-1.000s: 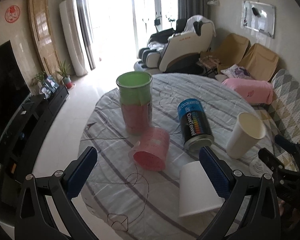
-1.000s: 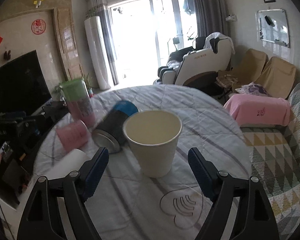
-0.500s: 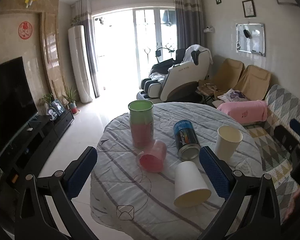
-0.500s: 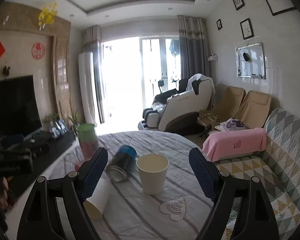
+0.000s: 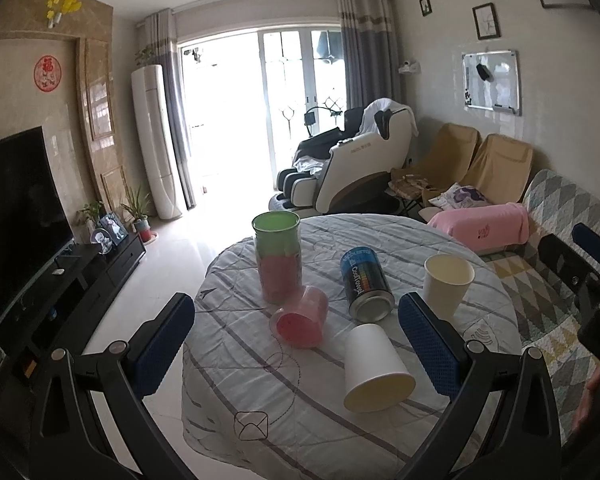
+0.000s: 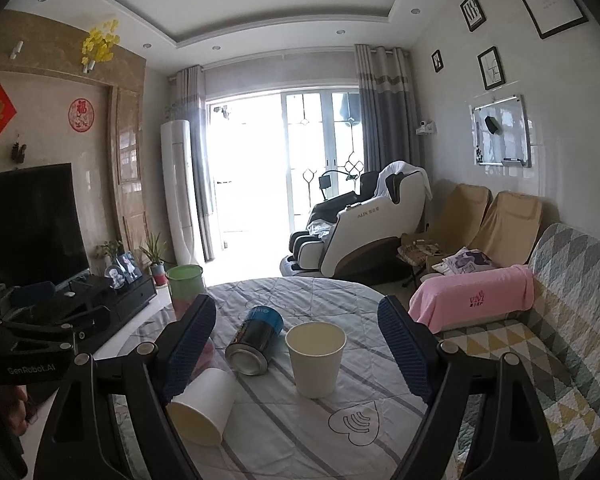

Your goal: Flip cup upright

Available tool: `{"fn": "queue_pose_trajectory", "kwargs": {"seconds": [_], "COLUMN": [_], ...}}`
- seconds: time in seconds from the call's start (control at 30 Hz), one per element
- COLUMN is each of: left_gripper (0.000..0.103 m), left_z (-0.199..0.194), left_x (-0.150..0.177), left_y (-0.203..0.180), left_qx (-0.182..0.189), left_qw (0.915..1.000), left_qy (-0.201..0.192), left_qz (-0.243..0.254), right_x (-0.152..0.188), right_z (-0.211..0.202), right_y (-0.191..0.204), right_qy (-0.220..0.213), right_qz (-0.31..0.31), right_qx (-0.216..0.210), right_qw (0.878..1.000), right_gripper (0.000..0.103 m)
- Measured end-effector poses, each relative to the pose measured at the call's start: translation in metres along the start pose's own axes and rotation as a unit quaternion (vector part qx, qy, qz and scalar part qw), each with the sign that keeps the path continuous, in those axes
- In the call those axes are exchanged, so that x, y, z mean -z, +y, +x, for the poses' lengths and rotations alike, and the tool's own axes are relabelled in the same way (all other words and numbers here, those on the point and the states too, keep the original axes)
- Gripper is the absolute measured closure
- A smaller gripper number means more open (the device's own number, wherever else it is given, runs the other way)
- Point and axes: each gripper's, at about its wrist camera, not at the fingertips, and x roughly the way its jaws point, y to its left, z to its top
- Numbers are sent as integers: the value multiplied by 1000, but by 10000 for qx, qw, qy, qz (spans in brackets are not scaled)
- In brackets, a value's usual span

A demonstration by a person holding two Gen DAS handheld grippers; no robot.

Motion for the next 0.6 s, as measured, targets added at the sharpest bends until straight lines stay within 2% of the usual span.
{"fn": "queue_pose_trajectory", "kwargs": {"seconds": [0.3,0.6], "left_gripper": [0,0], "left_z": [1,11], "left_x": [-1,-1], "left_y": [-2,-3], "left_qx": [-57,-48], "left_qw": [9999,10000], "left_qy": [-124,-34], "left_qz": [31,75], "right_x": [5,10], "right_z": [5,16], "right_y": [2,2], "right_qy": [101,281], "right_qz": [-24,-26], "right_qx": [-9,-5], "right_qw": [9999,9996], "right_gripper": [19,19]}}
